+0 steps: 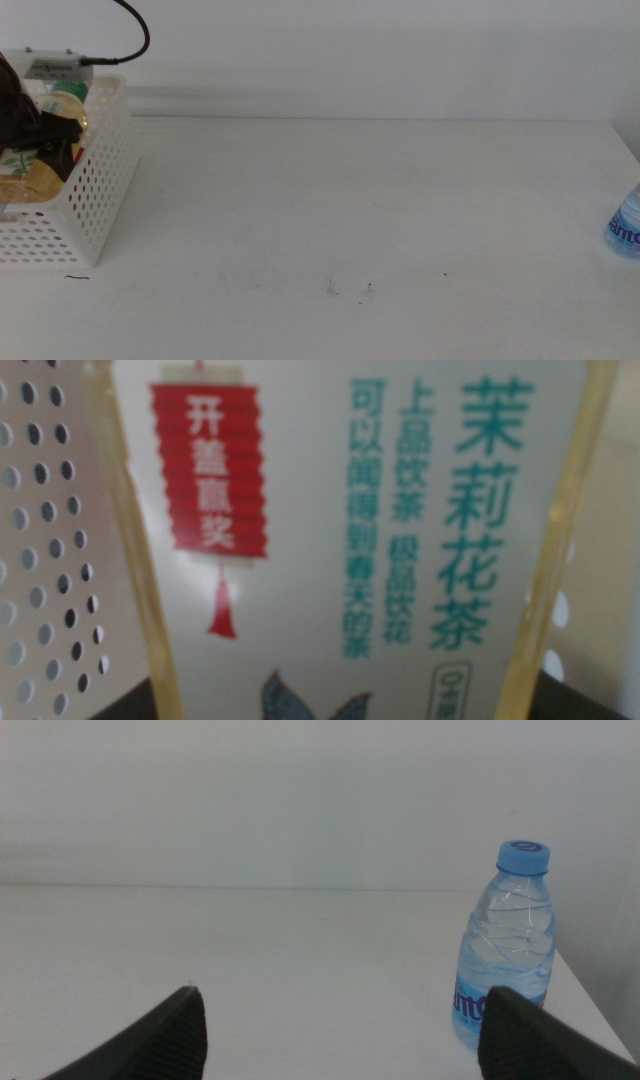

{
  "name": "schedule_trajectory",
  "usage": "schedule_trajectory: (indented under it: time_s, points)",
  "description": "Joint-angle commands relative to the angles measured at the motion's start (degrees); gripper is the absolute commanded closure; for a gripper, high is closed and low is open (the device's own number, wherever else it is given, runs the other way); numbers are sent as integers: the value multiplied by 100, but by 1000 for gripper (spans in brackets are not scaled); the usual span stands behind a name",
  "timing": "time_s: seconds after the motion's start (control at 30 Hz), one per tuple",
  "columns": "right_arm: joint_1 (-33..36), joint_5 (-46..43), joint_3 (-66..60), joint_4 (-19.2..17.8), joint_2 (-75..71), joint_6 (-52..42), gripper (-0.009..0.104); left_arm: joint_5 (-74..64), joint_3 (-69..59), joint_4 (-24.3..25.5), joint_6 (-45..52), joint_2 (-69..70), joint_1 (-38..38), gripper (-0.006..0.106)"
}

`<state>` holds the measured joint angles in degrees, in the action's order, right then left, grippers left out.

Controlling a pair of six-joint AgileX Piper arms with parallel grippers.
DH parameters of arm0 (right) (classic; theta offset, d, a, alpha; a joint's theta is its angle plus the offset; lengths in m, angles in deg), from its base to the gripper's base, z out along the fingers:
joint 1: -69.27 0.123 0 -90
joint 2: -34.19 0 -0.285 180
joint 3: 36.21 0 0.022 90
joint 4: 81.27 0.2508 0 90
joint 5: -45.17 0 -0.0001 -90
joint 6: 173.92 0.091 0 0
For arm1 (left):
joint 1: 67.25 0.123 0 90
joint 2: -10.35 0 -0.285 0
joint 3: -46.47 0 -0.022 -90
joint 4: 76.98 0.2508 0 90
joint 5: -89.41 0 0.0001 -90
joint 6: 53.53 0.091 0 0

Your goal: Use arms to grab the bottles and put them into the dustbin to the left of the table.

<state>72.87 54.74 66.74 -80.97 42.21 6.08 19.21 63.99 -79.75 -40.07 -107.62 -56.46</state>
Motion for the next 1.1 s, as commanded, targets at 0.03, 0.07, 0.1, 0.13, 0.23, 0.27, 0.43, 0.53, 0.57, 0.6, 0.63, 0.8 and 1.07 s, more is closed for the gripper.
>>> schedule_trajectory:
  time_s: [0.03, 0.07, 0.1, 0.13, 0.23, 0.27, 0.43, 0.53, 0.57, 0.6, 0.63, 0.8, 1.07]
  points:
    - [-20, -62, -16, -30, -22, -31, 3, 128, 84, -49, 116, 36, 18, 94]
    - [-20, -62, -16, -30, -22, -31, 3, 144, 84, -49, 133, 26, 18, 90]
    - [-20, -62, -16, -30, -22, -31, 3, 175, 84, -49, 167, 26, 18, 87]
    - [-20, -62, -16, -30, -22, -31, 3, 205, 84, -34, 174, 26, 18, 81]
    - [-20, -62, -16, -30, -22, -31, 3, 308, 84, -20, 285, 26, 18, 56]
    - [-20, -62, -16, -30, -22, -31, 3, 368, 84, -20, 303, 26, 18, 46]
    - [-20, -62, -16, -30, -22, -31, 3, 315, 107, -29, 470, 76, 18, 7]
    - [-20, -62, -16, -30, -22, -31, 3, 387, 107, -194, 470, 352, -22, 7]
    - [-20, -62, -16, -30, -22, -31, 3, 462, 91, -272, 454, 511, -65, 7]
    - [-20, -62, -16, -30, -22, -31, 3, 544, 65, -356, 454, 660, -93, 7]
    - [-20, -62, -16, -30, -22, -31, 3, 684, -3, -413, 443, 886, -184, 7]
    - [-20, -62, -16, -30, -22, -31, 3, 1832, -972, -631, 454, 2337, -969, 7]
    - [-20, -62, -16, -30, -22, -31, 3, 2416, -2707, -1388, 406, 4747, -2710, 7]
